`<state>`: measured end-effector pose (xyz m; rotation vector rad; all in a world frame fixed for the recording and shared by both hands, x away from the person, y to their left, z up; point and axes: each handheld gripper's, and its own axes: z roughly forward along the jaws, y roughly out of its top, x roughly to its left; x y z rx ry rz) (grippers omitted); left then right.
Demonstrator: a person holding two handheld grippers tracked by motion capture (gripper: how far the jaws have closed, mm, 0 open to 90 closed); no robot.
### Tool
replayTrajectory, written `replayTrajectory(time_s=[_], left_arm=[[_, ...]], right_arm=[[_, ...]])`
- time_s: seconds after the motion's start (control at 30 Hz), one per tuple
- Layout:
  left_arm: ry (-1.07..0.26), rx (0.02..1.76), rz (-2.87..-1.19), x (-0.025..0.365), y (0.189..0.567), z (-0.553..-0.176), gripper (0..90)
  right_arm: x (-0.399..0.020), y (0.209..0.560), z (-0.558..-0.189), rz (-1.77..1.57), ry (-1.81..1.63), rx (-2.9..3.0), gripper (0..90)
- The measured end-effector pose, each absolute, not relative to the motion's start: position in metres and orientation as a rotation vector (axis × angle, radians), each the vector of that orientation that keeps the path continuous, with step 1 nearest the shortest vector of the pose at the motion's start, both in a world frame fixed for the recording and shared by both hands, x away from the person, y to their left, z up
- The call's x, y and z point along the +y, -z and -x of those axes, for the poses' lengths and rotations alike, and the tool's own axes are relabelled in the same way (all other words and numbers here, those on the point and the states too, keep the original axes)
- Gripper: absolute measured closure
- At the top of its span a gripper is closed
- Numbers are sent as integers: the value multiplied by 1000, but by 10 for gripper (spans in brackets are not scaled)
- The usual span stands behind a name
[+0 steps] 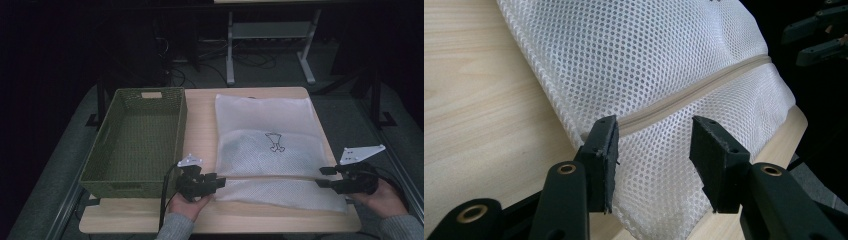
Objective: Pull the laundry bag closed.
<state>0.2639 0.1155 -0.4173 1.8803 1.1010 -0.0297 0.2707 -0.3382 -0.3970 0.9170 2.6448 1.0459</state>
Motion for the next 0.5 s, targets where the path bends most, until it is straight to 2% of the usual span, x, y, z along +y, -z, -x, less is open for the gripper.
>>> replayTrajectory(time_s=[0.5], left_arm=[[29,1046,-1897,110,421,-258,509]], right_arm=[[-318,399,-271,-875,-1064,2660,469]])
